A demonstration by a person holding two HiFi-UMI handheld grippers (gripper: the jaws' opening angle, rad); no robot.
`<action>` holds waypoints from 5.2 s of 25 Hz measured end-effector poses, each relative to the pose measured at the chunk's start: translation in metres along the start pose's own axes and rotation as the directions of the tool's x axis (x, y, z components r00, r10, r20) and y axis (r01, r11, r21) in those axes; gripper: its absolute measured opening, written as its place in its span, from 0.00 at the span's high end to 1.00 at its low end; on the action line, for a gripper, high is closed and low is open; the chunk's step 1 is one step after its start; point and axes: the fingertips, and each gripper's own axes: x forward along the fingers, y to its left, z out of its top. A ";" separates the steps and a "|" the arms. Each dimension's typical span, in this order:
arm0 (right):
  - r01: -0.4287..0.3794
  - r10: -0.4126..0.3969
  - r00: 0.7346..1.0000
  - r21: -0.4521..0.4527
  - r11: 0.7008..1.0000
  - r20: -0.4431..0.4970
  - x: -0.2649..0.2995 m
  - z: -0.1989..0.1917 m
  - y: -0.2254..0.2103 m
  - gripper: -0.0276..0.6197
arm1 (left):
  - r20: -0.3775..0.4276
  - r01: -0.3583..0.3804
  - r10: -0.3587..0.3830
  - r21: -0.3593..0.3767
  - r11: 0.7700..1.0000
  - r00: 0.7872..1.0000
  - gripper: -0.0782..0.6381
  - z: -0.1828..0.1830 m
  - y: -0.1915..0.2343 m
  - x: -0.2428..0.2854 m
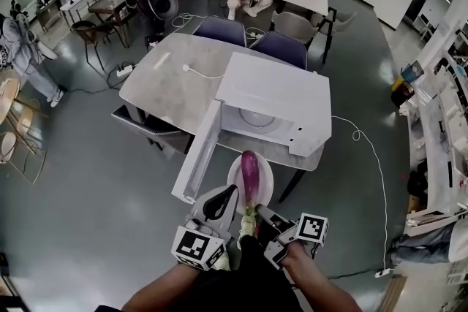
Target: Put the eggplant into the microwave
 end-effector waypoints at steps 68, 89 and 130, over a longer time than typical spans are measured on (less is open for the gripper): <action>0.080 -0.114 0.951 0.129 0.988 0.287 0.246 0.269 -0.185 0.92 | -0.070 -0.093 0.089 -0.060 0.994 0.994 0.88 -0.156 0.167 0.220; 0.555 -0.326 0.831 -0.697 0.454 0.450 0.255 0.298 -0.168 0.73 | -0.093 -0.110 0.101 -0.095 0.989 0.990 0.88 -0.172 0.180 0.224; 0.436 -0.092 0.897 -0.827 0.354 0.433 0.130 0.237 0.042 0.94 | -0.087 -0.032 0.027 -0.055 0.998 0.996 0.88 -0.039 0.091 0.214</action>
